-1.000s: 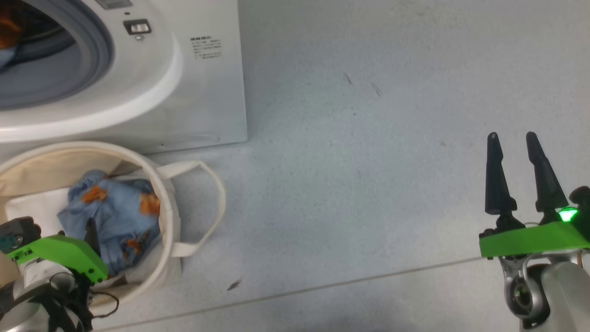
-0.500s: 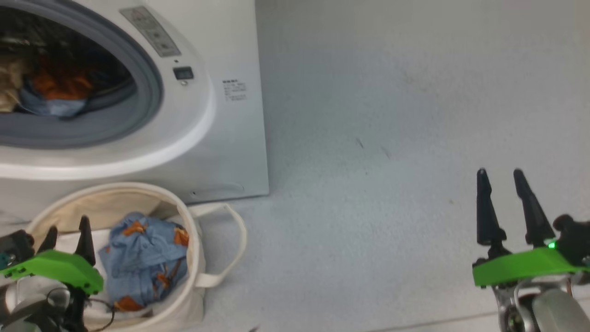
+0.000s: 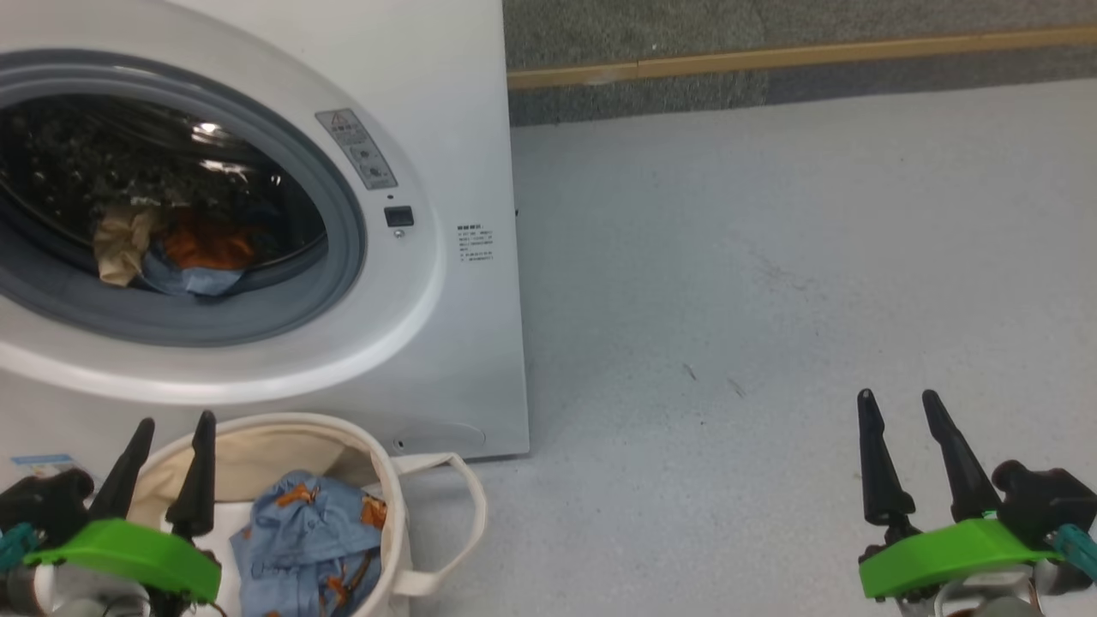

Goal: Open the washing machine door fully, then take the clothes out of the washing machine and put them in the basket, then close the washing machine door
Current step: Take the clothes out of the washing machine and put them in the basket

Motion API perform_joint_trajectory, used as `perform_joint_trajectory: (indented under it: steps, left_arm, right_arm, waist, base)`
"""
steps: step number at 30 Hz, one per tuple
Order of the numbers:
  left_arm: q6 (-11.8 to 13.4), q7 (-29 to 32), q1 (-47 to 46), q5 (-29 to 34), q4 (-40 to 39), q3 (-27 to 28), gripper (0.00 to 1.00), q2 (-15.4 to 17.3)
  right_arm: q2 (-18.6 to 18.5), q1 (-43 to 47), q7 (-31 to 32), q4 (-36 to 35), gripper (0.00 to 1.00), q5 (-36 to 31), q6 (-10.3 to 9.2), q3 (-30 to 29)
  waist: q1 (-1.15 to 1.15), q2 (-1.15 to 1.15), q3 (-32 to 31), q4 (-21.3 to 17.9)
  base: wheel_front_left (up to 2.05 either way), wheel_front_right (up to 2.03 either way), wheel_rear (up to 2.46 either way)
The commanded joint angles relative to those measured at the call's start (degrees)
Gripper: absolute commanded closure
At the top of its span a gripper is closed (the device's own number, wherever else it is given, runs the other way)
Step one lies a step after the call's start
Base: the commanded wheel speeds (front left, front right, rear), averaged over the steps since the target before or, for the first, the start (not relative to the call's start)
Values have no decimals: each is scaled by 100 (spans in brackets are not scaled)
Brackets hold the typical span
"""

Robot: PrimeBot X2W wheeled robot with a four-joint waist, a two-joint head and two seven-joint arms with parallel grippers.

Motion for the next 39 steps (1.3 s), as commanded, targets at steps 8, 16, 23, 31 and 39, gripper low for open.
perform_joint_trajectory:
  steps: [8,16,23,31,39]
  left_arm:
    - [222,141,788,-159,-1629,437,0,569]
    - [312,271,1120,-304,-1969,522,0,637]
    - [404,288,1155,-244,-2035,516,0,708]
    - [531,220,1227,-283,-2139,587,0,660]
    - [569,189,1170,-298,-2141,525,0,552]
  right_arm:
    - [21,38,-70,-159,0,0,32,171]
    - [33,15,-70,-122,0,15,32,217]
    - [16,-15,-70,-126,0,16,32,277]
    - [15,-7,-70,-118,0,34,32,298]
    - [20,-31,-70,-134,0,25,32,275]
  waist:
    - [0,0,-287,-21]
    - [0,0,-319,-48]
    - [0,0,-335,-90]
    - [0,0,-327,-61]
    - [0,0,-224,-9]
  base:
    - [0,0,0]
    - [0,0,0]
    - [0,0,0]
    - [0,0,0]
    - [0,0,0]
